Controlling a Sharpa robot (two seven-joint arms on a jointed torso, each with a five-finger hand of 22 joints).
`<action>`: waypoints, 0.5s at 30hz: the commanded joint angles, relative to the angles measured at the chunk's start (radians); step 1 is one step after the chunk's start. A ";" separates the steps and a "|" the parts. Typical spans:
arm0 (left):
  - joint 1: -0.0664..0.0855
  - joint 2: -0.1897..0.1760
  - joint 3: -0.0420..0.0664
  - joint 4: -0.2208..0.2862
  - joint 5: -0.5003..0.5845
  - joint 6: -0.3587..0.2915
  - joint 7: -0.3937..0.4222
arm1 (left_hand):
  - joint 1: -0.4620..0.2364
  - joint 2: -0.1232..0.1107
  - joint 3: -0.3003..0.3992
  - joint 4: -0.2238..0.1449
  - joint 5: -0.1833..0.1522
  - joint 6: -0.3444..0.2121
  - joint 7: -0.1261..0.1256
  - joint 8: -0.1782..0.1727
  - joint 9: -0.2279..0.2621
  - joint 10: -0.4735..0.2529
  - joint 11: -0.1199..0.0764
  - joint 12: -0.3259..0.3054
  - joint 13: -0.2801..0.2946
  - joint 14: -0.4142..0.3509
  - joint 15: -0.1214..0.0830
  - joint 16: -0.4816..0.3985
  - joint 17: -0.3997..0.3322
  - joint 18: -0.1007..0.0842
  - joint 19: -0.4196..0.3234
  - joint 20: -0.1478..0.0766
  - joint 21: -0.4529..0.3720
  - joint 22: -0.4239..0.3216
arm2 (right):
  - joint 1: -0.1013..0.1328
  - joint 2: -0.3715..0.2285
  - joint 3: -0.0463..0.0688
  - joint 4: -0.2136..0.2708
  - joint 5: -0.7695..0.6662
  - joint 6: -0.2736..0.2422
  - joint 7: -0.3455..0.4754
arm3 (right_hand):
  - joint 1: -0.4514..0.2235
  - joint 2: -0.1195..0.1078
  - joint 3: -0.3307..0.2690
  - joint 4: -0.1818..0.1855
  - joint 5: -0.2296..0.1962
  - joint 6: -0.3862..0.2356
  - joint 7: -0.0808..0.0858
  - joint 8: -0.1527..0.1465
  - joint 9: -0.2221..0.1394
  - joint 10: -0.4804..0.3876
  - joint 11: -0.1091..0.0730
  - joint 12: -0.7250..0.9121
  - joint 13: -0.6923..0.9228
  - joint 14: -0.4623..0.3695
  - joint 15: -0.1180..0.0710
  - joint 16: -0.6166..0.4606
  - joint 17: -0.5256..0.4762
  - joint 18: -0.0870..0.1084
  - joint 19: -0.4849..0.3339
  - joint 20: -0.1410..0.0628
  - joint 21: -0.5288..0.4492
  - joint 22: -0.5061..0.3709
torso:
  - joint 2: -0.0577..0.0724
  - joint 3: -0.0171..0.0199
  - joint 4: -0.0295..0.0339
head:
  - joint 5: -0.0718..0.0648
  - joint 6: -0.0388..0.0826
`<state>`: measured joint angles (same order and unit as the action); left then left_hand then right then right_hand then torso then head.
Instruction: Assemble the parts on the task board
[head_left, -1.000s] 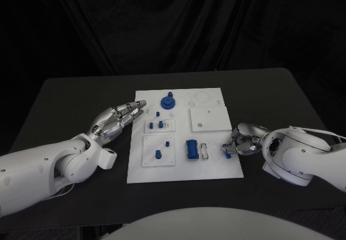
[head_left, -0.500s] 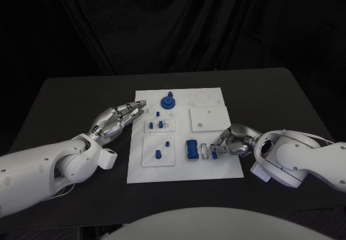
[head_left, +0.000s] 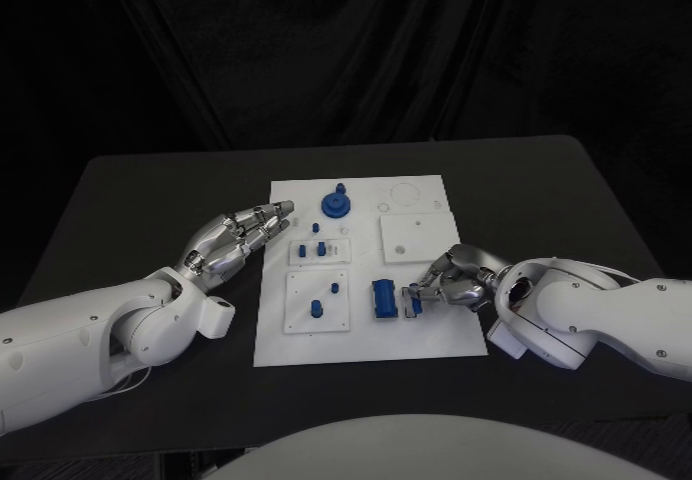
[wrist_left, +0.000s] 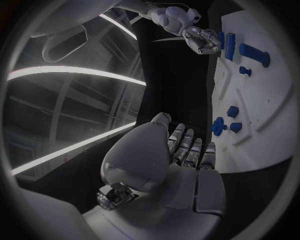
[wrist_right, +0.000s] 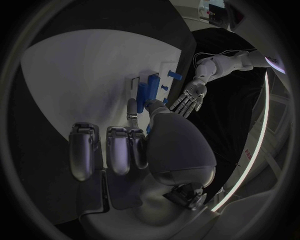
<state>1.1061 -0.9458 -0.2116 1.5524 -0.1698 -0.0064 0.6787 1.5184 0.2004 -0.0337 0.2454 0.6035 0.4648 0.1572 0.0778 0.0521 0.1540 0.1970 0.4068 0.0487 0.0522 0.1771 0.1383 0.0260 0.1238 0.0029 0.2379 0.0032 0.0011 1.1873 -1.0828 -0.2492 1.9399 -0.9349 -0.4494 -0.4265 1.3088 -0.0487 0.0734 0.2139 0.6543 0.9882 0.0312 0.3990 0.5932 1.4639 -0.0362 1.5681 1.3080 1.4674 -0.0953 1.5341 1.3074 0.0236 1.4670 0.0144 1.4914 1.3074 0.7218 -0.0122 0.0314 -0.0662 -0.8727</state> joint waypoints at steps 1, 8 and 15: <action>-0.002 0.003 0.001 0.002 0.004 0.017 0.059 | 0.011 0.002 0.006 -0.002 0.003 0.006 0.037 0.004 0.001 0.002 0.002 0.004 0.001 0.001 0.009 0.006 0.001 0.006 -0.003 0.006 -0.003 -0.001 | -0.002 0.006 0.000 -0.005 -0.013 -0.012 -0.017 | -0.014 0.000 -0.003 0.007 -0.017 -0.004 -0.002 0.007 0.000 0.107 -0.006 0.003 0.263 0.087 -0.007 0.002 0.170 -0.002 0.070 -0.006 0.002 0.235 | -0.003 0.0006 0.0001 | 0.000 0.000; -0.002 0.004 0.001 0.001 0.004 0.019 0.058 | 0.011 0.002 0.007 -0.002 0.003 0.005 0.037 0.004 0.001 0.003 0.003 0.003 0.001 0.001 0.010 0.006 0.001 0.006 -0.003 0.007 -0.003 -0.001 | -0.003 0.016 0.000 -0.015 -0.024 0.002 -0.034 | -0.013 0.000 -0.002 0.007 -0.022 -0.005 -0.002 0.007 0.000 0.107 -0.006 0.003 0.263 0.086 -0.007 0.001 0.168 -0.001 0.069 -0.006 0.001 0.234 | -0.004 -0.0005 -0.0003 | 0.004 0.000; -0.002 0.006 0.001 -0.002 0.004 0.020 0.056 | 0.011 0.002 0.008 -0.002 0.003 0.004 0.037 0.004 0.001 0.003 0.003 0.003 0.001 0.001 0.010 0.006 0.001 0.006 -0.003 0.007 -0.003 -0.001 | -0.003 0.019 0.000 -0.016 -0.049 0.022 -0.052 | -0.015 0.000 -0.002 0.007 -0.035 -0.010 0.000 0.005 0.000 0.107 -0.005 0.003 0.263 0.085 -0.006 0.000 0.165 -0.001 0.068 -0.005 -0.002 0.233 | -0.003 -0.0005 -0.0009 | 0.006 0.000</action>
<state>1.1059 -0.9420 -0.2116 1.5498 -0.1675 -0.0032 0.6787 1.5184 0.2004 -0.0311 0.2428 0.6035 0.4647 0.1572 0.0775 0.0519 0.1540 0.1970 0.4066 0.0486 0.0558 0.1807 0.1383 0.0259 0.1237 0.0029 0.2378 0.0032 0.0013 1.1868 -1.0644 -0.2493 1.9229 -0.9580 -0.4433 -0.4437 1.3011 -0.0487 0.0705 0.2169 0.6225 0.9878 0.0309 0.3989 0.5937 1.4640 -0.0362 1.5681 1.3078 1.4674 -0.0953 1.5341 1.3073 0.0236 1.4670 0.0144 1.4914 1.3073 0.7185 -0.0128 0.0313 -0.0617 -0.8727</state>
